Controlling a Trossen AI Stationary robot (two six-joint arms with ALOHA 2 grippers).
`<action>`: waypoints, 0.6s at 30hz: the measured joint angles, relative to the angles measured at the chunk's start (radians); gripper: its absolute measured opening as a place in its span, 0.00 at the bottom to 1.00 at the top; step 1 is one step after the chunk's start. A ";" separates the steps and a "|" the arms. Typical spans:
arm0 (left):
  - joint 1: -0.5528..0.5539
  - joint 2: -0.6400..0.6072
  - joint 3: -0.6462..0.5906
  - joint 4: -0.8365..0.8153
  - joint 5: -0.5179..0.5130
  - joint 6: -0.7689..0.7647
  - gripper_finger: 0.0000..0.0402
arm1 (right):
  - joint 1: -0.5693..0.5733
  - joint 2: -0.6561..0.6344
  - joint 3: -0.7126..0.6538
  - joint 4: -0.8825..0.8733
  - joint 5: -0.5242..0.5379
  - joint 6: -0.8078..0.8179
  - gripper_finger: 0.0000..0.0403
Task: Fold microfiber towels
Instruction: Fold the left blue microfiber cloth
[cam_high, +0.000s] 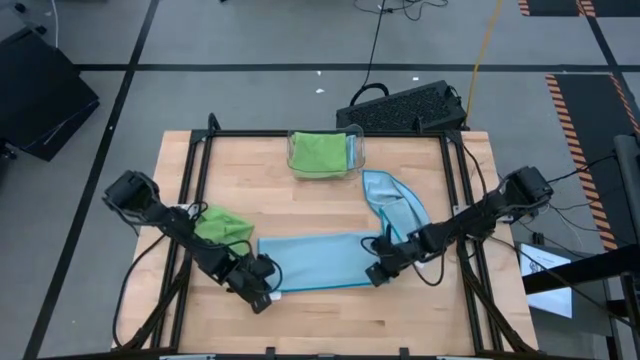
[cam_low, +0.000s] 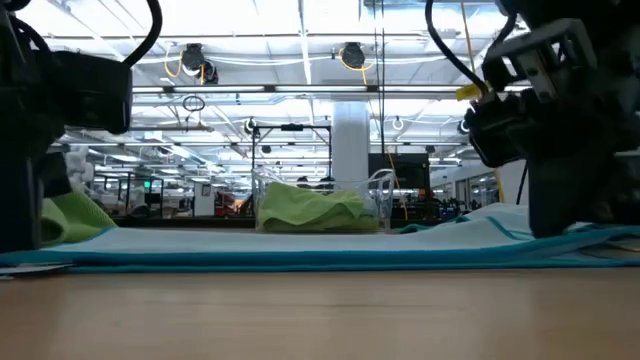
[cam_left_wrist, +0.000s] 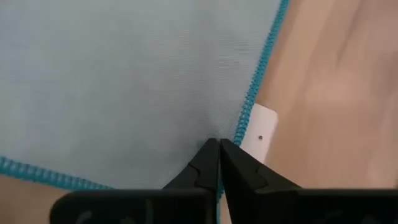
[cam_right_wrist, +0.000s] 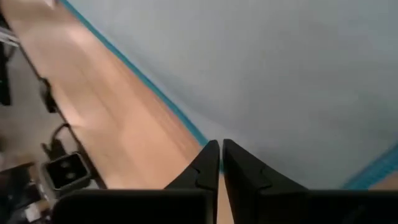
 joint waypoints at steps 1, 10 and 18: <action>0.000 -0.008 -0.001 0.008 0.005 0.000 0.06 | -0.002 -0.007 0.000 0.006 0.002 0.000 0.04; 0.001 -0.119 0.000 0.015 0.029 -0.038 0.01 | -0.041 -0.130 0.000 -0.050 0.032 -0.027 0.09; 0.045 -0.257 0.001 -0.087 -0.175 -0.074 0.12 | -0.089 -0.233 0.000 -0.103 0.031 -0.113 0.12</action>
